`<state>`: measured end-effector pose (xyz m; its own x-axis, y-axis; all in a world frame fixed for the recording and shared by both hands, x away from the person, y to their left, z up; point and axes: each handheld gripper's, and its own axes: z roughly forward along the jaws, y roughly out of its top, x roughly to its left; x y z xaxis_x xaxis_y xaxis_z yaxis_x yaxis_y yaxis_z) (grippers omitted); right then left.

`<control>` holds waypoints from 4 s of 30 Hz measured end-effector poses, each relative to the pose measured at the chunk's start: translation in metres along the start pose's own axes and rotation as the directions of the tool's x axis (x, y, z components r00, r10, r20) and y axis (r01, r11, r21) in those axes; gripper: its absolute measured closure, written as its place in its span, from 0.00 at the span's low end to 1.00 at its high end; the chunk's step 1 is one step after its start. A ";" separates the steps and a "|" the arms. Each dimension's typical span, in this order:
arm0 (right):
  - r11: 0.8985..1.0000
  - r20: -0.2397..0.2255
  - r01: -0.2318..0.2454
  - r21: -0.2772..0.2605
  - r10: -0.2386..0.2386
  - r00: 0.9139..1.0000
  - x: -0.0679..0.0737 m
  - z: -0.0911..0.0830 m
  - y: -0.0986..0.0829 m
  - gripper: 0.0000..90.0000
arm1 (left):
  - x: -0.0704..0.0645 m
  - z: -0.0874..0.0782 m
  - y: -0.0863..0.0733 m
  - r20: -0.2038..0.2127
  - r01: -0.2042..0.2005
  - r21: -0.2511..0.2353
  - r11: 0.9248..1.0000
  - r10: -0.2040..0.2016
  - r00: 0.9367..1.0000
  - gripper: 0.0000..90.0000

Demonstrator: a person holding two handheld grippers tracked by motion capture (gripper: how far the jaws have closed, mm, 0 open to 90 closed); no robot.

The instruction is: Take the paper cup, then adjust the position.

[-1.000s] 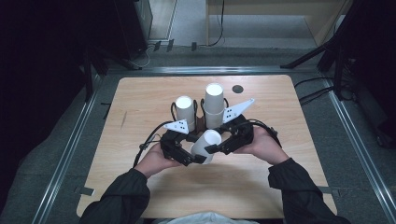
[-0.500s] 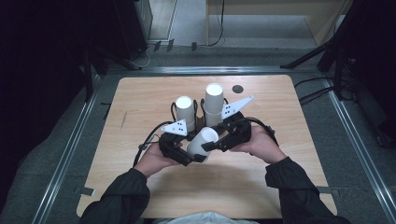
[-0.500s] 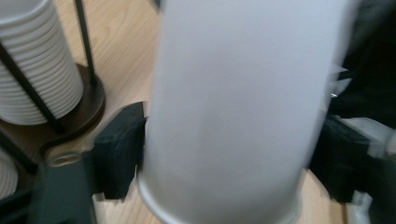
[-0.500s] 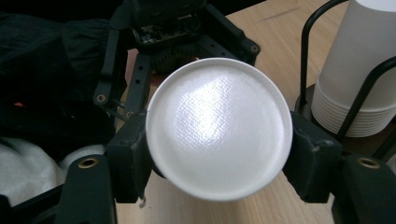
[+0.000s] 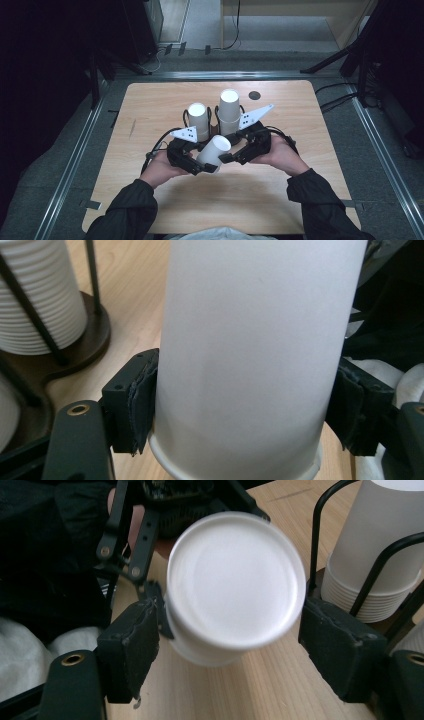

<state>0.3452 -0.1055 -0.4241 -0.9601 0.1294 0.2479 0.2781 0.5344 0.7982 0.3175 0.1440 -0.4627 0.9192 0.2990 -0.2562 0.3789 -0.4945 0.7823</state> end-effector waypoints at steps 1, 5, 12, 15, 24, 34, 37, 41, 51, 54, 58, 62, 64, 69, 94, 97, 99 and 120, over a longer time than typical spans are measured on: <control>1.000 0.004 0.006 0.005 -0.006 1.000 0.001 -0.001 -0.001 0.27 | 0.001 -0.002 0.000 0.010 0.003 0.000 1.000 -0.003 1.000 0.27; 0.999 0.019 0.020 0.026 -0.020 1.000 0.004 -0.003 -0.008 0.26 | 0.003 -0.009 0.002 0.012 0.007 0.014 1.000 -0.007 1.000 0.27; 0.999 0.039 0.024 0.036 -0.025 0.999 0.006 -0.005 -0.022 0.28 | 0.005 -0.014 0.005 0.024 -0.021 0.081 0.997 0.019 1.000 0.27; 0.999 0.042 0.025 0.041 -0.027 0.999 0.008 -0.005 -0.028 0.29 | 0.007 -0.015 0.005 0.025 -0.026 0.099 0.995 0.024 0.999 0.27; 0.998 0.061 0.014 0.065 -0.018 0.998 0.010 -0.002 -0.043 0.30 | 0.013 -0.016 0.010 0.038 -0.044 0.135 0.990 0.039 0.999 0.27; 0.997 0.047 0.045 0.061 -0.048 0.998 0.013 0.006 -0.042 0.30 | 0.010 -0.010 0.008 0.063 -0.072 0.216 0.974 0.060 0.996 0.27; 0.997 0.040 0.051 0.056 -0.053 0.998 0.014 0.010 -0.043 0.30 | 0.007 -0.004 0.009 0.073 -0.100 0.266 0.959 0.083 0.994 0.27; 0.997 0.036 0.058 0.059 -0.060 0.998 0.015 0.013 -0.043 0.30 | 0.006 0.001 0.008 0.087 -0.112 0.299 0.948 0.090 0.992 0.27; 0.996 0.019 0.074 0.049 -0.075 0.997 0.016 0.021 -0.039 0.29 | 0.005 0.015 0.006 0.122 -0.141 0.366 0.920 0.102 0.987 0.27; 0.995 0.011 0.078 0.054 -0.078 0.997 0.016 0.025 -0.039 0.29 | 0.003 0.020 0.006 0.126 -0.173 0.384 0.907 0.134 0.983 0.27; 0.994 0.010 0.090 0.067 -0.091 0.996 0.017 0.030 -0.038 0.29 | 0.002 0.024 0.007 0.139 -0.197 0.397 0.896 0.154 0.978 0.27; 0.993 0.009 0.095 0.074 -0.096 0.995 0.018 0.033 -0.037 0.31 | 0.002 0.027 0.007 0.145 -0.199 0.401 0.894 0.152 0.978 0.26; 0.992 0.007 0.100 0.081 -0.101 0.995 0.018 0.034 -0.037 0.36 | 0.001 0.027 0.007 0.158 -0.198 0.393 0.898 0.147 0.977 0.26; 0.992 0.011 0.103 0.068 -0.104 0.995 0.018 0.032 -0.036 0.36 | 0.002 0.024 0.008 0.149 -0.198 0.373 0.906 0.152 0.977 0.24; 0.996 0.008 0.063 -0.062 -0.063 0.998 0.014 0.007 -0.029 0.36 | 0.002 0.005 0.007 0.070 -0.080 0.088 0.993 0.074 0.995 0.08; 0.995 -0.001 0.060 -0.080 -0.061 0.998 0.015 0.006 -0.027 0.36 | 0.001 0.004 0.007 0.075 -0.069 0.061 0.996 0.064 0.995 0.08; 0.994 -0.009 0.057 -0.090 -0.058 0.998 0.016 0.006 -0.026 0.36 | 0.000 0.004 0.007 0.080 -0.063 0.045 0.997 0.059 0.995 0.08; 0.985 -0.025 0.029 -0.172 -0.034 0.999 0.013 -0.007 -0.024 0.36 | 0.002 -0.010 0.000 0.111 -0.052 -0.034 0.998 0.055 0.992 0.18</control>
<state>0.3261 -0.1222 -0.4364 -0.9680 0.0900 0.2341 0.2506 0.3868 0.8875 0.3180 0.1522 -0.4573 0.9449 0.1792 -0.2739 0.3270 -0.4810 0.8135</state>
